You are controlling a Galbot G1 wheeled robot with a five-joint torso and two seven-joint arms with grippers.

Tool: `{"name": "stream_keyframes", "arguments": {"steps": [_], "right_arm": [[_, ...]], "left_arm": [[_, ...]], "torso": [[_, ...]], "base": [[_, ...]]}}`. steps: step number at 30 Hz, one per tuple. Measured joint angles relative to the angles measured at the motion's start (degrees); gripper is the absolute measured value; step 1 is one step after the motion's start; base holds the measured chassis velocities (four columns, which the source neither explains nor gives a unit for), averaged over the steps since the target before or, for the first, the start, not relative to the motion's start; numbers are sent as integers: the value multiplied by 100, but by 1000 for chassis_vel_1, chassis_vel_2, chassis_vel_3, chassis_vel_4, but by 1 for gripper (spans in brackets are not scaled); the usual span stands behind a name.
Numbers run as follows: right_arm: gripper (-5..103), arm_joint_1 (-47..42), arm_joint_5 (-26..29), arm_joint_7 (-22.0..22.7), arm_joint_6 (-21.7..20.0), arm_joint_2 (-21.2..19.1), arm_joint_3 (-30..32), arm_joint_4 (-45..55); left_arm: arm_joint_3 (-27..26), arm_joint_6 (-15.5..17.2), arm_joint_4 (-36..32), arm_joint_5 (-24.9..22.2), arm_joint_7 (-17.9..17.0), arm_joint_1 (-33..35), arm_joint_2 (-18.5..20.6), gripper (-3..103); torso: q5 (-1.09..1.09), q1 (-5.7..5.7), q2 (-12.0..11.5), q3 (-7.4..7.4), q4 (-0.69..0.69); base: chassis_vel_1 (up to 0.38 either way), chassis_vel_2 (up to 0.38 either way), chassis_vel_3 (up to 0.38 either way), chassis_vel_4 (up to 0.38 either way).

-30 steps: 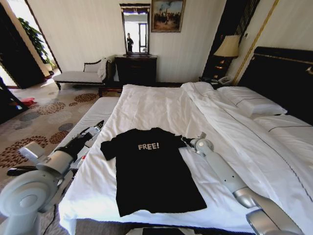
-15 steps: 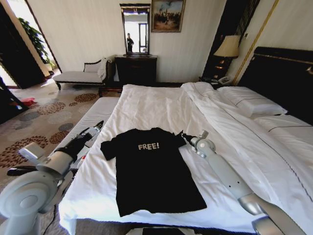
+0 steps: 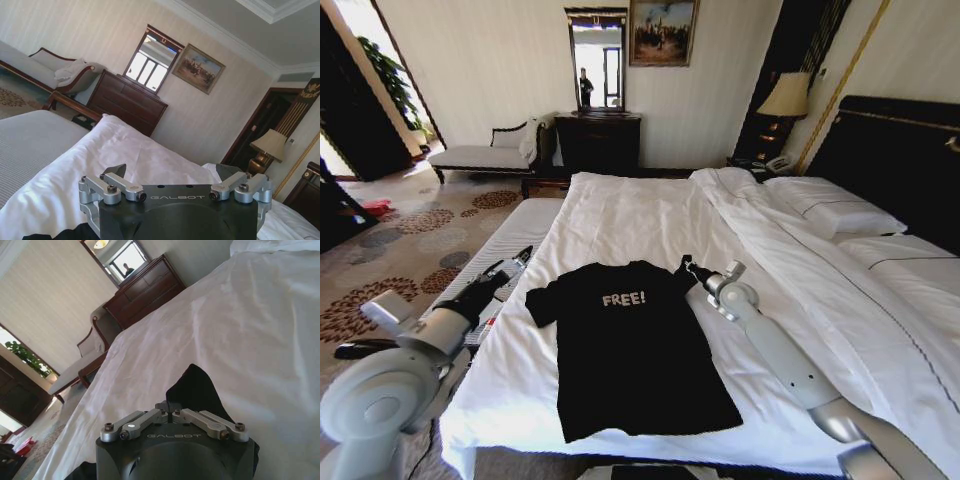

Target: Fold the clothes on the bed.

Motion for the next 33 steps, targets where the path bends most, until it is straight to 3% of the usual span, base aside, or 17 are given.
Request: {"name": "stream_keyframes", "arguments": {"steps": [8, 17, 20, 23, 26, 29, 31, 33], "right_arm": [[0, 30, -229, -370, 334, 243, -584, 30], [-3, -4, -672, -505, 405, 407, -994, -183], [1, -70, -822, -580, 411, 384, -1063, -212], [16, -194, -952, -664, 444, 302, -1105, -166], [22, -278, -974, -699, 475, 241, -1101, -71], [38, -478, -946, -728, 494, 93, -1053, 269], [38, -546, -940, -728, 495, 47, -1035, 374], [49, -672, -939, -727, 496, -30, -986, 526]], "left_arm": [[28, -4, 76, 2, 2, -32, 11, 100], [75, -12, 169, 28, 5, -96, 19, 100], [109, -12, 201, 63, 7, -102, 4, 100], [144, -12, 239, 101, 13, -130, -9, 100], [164, -9, 244, 108, 15, -140, -23, 100], [191, -1, 259, 141, 26, -141, -44, 100], [196, 0, 274, 147, 31, -142, -45, 100], [211, 4, 345, 155, 40, -169, -45, 100]], "torso": [[0, 0, 0, 0, 1], [0, 0, 0, 0, 1], [1, 0, 0, 0, 0], [1, 0, 0, 0, -1], [0, 0, 0, 0, 0], [0, 0, 0, 0, 0], [0, 0, 0, 0, -1], [1, 0, 0, 0, 0]], "base": [[0, 0, 0, 0], [0, 0, 0, 0], [0, 0, 0, 0], [0, 0, 0, 0], [0, 0, 0, 0], [0, 0, 0, 0], [0, 0, 0, 0], [0, 0, 0, 0]]}}
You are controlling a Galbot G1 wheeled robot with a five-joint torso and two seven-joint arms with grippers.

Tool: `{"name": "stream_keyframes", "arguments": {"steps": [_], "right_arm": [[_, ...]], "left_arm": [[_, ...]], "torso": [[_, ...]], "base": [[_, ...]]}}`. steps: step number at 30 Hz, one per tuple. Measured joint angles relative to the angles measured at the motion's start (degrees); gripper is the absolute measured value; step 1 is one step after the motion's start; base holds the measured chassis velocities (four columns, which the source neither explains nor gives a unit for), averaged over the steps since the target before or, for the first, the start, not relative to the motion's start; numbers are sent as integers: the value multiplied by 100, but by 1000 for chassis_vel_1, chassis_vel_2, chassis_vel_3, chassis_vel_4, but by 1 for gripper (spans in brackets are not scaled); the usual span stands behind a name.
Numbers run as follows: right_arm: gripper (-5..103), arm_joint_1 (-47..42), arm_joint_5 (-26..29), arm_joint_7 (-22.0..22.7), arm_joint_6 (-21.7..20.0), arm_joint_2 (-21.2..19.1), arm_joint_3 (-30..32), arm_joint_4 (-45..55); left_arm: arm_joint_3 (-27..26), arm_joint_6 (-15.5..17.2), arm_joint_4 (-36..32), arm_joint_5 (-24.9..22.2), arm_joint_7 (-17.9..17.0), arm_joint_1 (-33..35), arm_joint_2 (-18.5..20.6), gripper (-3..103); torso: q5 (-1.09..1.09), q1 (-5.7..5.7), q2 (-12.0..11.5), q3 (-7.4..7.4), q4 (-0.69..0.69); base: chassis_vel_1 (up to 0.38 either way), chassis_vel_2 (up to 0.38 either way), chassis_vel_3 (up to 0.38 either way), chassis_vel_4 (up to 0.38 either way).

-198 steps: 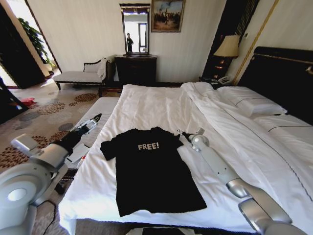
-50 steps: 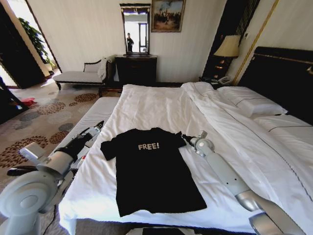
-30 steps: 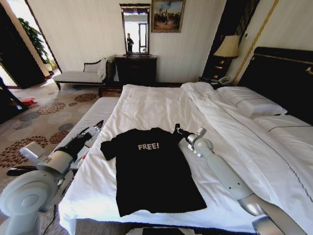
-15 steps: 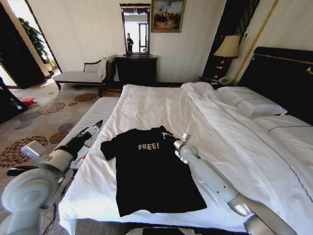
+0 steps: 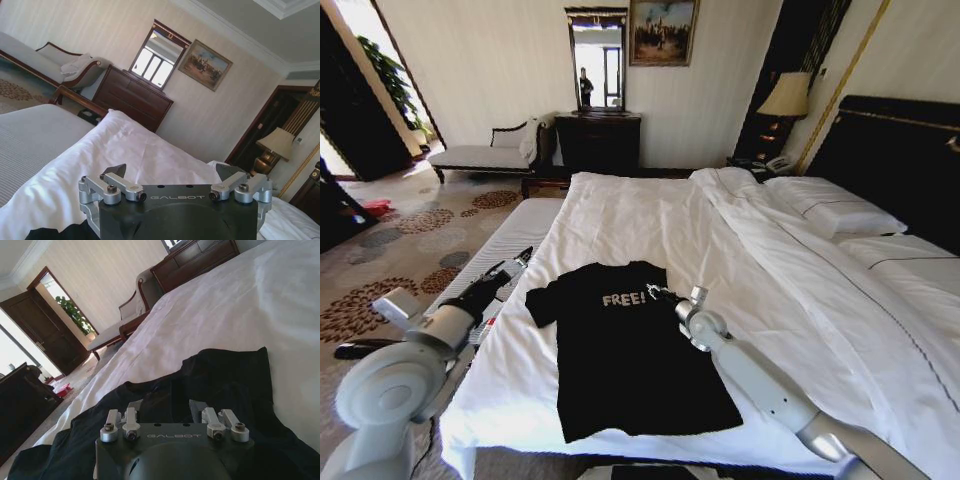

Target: Fold the clothes on the bed.

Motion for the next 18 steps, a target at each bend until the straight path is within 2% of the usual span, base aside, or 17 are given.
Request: {"name": "stream_keyframes", "arguments": {"steps": [3, 5, 8, 10, 13, 18], "right_arm": [[65, -104, 1, 21, 0, -71, 118, 73], [65, -99, 31, 48, 0, -68, 185, 59], [82, 64, 538, 289, -20, -11, 412, -60], [82, 106, 671, 339, -33, -3, 445, -85], [96, 305, 1224, 609, -124, 53, 516, -304], [100, 405, 1785, 957, -295, 197, 566, -460]], "left_arm": [[45, -2, 177, 46, 3, -52, -7, 100], [53, -4, 213, 50, 3, -61, -11, 100], [58, -7, 238, 53, 1, -61, -21, 100], [58, -7, 237, 56, 1, -52, -21, 100], [24, -7, 195, 66, -1, -4, -21, 100], [-49, -8, 137, 49, -2, 31, 2, 100]], "torso": [[-1, 0, 0, 0, -1], [0, 0, 0, 0, -1], [0, 1, 0, 0, 0], [0, 1, 0, 0, 0], [-1, 1, 0, 0, 1], [0, 1, 0, 0, 1]], "base": [[0, 0, 0, 0], [0, 0, 0, 0], [0, 0, 0, 0], [0, 0, 0, 0], [0, 0, 0, 0], [0, 0, 0, 0]]}}
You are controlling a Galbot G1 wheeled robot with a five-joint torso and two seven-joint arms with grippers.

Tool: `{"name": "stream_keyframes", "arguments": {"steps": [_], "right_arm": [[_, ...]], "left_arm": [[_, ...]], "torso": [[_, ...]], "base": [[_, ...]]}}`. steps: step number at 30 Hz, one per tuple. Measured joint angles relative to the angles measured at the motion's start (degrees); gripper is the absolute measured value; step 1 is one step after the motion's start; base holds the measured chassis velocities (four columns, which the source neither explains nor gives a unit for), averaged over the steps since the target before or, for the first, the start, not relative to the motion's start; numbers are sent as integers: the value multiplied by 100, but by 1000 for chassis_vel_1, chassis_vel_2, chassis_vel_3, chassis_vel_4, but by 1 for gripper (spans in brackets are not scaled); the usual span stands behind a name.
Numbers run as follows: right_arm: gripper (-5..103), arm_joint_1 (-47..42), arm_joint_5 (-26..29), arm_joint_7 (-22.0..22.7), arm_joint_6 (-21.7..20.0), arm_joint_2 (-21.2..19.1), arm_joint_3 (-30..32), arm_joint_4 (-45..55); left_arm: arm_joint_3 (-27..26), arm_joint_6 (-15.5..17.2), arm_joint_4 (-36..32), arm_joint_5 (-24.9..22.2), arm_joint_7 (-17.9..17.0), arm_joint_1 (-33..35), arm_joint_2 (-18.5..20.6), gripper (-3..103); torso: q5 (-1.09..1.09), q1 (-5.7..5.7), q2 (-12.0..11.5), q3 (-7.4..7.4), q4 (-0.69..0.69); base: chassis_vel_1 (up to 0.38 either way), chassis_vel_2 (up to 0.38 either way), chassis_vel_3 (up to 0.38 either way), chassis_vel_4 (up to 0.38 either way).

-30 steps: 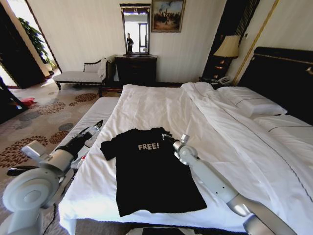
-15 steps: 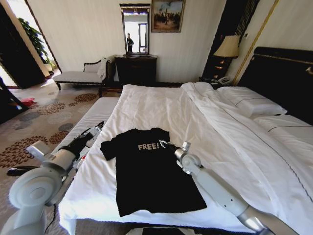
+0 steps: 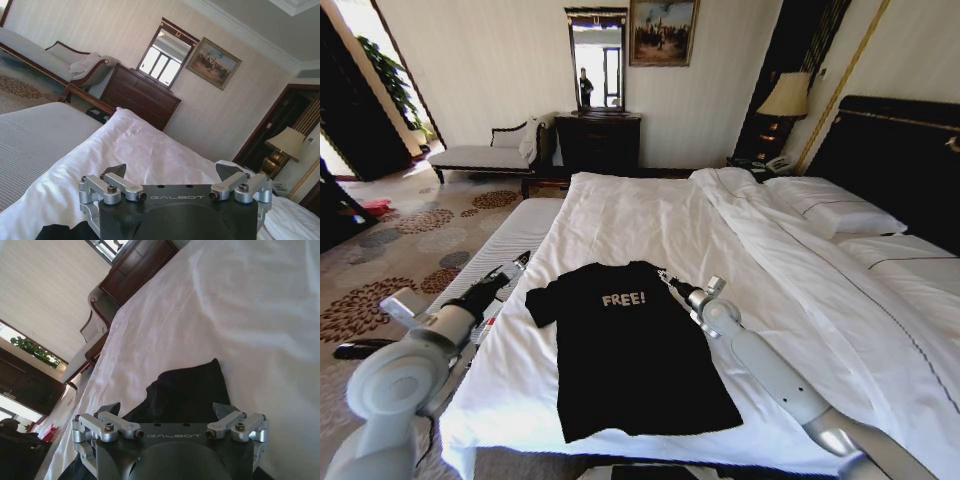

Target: Fold the clothes on the bed.

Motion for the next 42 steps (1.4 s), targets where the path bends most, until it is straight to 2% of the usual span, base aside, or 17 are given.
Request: {"name": "stream_keyframes", "arguments": {"steps": [3, 7, 12, 18, 23, 27, 28, 30, 32, 34, 37, 42], "right_arm": [[100, -71, 306, 87, -145, 25, 1, 154], [100, -249, 356, -111, -173, 5, -49, 465], [100, -515, 424, -153, -317, -117, -130, 922], [100, -862, 161, -116, -468, -349, -307, 1331], [100, -817, -163, -121, -312, -387, -88, 1356], [100, -869, -682, -85, 76, -343, 135, 1379], [100, -869, -682, -85, 76, -343, 135, 1379], [100, -970, -778, -56, 174, -337, 264, 1494], [100, -1075, -870, -51, 200, -363, 329, 1594], [100, -1122, -905, -51, 204, -373, 355, 1631], [100, -1225, -949, -41, 204, -384, 426, 1680], [100, -1244, -990, 12, 195, -367, 449, 1621]], "left_arm": [[-53, -6, -23, -8, -1, 27, 20, 100], [-62, -10, -20, -5, -1, 32, 8, 100], [-43, -10, 7, 2, -3, 9, -1, 100], [-43, -13, 31, -6, -4, -46, 19, 100], [-5, -19, 258, 8, 32, -75, 21, 100], [227, -86, 1191, 174, 103, -176, -71, 100], [227, -86, 1191, 174, 103, -176, -71, 100], [341, -90, 1911, 242, 207, -287, -151, 100], [426, -95, 2516, 383, 354, -375, -223, 100], [460, -102, 2744, 477, 436, -395, -252, 100], [536, -134, 3359, 757, 797, -428, -312, 100], [609, -129, 4011, 653, 1094, -609, -385, 100]], "torso": [[-1, 0, 0, 0, 0], [-1, 0, 0, 0, 0], [-1, 0, 0, 0, -1], [-1, -1, 0, -1, -2], [0, -1, 0, -1, 1], [-1, -1, 0, 0, -1], [-1, -1, 0, 0, -1], [-2, 0, 0, 0, -1], [-2, 0, 0, 1, -1], [-2, 0, 0, 0, -2], [-1, -1, 0, 0, -1], [-1, -1, 0, 1, 1]], "base": [[0, 0, 0, 0], [0, 0, 0, 0], [0, 0, 0, 0], [0, 0, 0, 0], [0, 0, 0, 0], [0, 0, 0, 0], [0, 0, 0, 0], [0, 0, 0, 0], [0, 0, 0, 0], [0, 0, 0, 0], [0, 0, 0, 0], [0, 0, 0, 0]]}}
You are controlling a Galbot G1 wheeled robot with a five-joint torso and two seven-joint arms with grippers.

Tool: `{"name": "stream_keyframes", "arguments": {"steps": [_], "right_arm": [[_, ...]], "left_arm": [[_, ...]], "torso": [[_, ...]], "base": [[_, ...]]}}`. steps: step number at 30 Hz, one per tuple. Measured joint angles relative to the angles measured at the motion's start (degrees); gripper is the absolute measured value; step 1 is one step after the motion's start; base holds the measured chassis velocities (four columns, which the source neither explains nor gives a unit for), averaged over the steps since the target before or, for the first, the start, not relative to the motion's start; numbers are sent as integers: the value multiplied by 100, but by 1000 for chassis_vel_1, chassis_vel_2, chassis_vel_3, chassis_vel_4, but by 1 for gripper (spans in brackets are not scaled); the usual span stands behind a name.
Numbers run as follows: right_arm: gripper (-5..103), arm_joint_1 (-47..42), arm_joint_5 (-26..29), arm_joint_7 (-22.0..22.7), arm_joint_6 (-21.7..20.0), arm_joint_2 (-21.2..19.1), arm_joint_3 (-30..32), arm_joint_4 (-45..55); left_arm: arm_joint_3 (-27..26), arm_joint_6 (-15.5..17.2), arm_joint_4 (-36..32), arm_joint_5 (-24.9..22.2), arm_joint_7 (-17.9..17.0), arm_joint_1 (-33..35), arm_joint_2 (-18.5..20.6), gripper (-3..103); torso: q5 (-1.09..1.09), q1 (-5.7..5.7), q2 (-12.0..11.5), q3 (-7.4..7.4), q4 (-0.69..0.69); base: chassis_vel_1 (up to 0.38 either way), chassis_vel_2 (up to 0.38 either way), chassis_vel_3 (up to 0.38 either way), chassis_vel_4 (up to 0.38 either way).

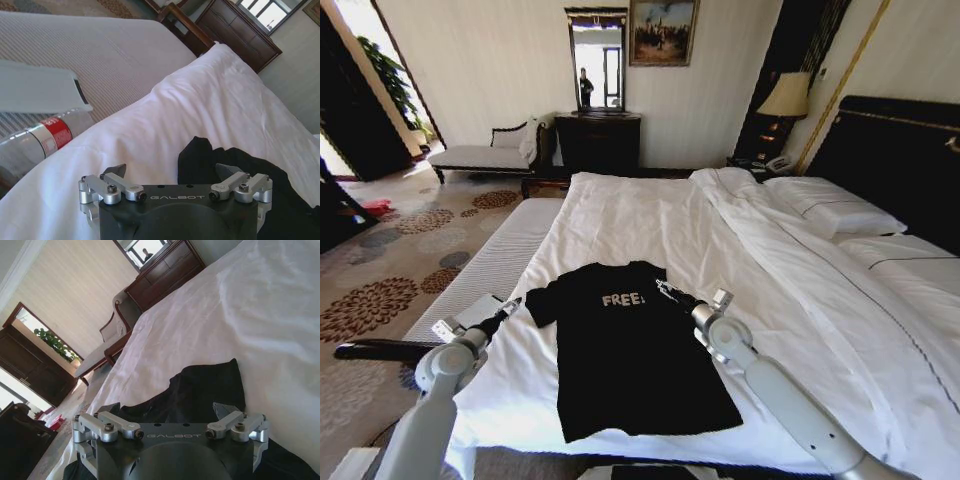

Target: Fold the clothes on the bed.

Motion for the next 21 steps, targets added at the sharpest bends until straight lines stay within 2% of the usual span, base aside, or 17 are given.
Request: {"name": "stream_keyframes", "arguments": {"steps": [5, 15, 17, 19, 20, 21], "right_arm": [[100, 17, -7, 92, -6, 35, -12, -36], [100, -68, -27, 125, -4, -18, 68, -43], [100, -79, -33, 127, -3, -28, 85, -55], [100, -81, -39, 129, -2, -30, 86, -62], [100, -81, -43, 132, -1, -29, 86, -70], [100, -78, -44, 135, 0, -25, 86, -76]], "left_arm": [[139, 12, 413, -271, 199, -232, -169, 100], [307, -124, 769, -313, 472, -498, -465, 102], [326, -153, 766, -295, 536, -495, -482, 92], [337, -178, 758, -282, 587, -488, -485, 92], [342, -200, 746, -271, 633, -479, -487, 81], [342, -228, 737, -265, 680, -474, -489, 81]], "torso": [[1, 0, 0, 0, -2], [1, 0, 0, 0, -2], [1, 0, 0, 0, -2], [1, 0, 0, -1, -2], [0, 0, 0, 0, -1], [0, 0, 0, 0, -2]], "base": [[0, 0, 0, 0], [0, 0, 0, 0], [0, 0, 0, 0], [0, 0, 0, 0], [0, 0, 0, 0], [0, 0, 0, 0]]}}
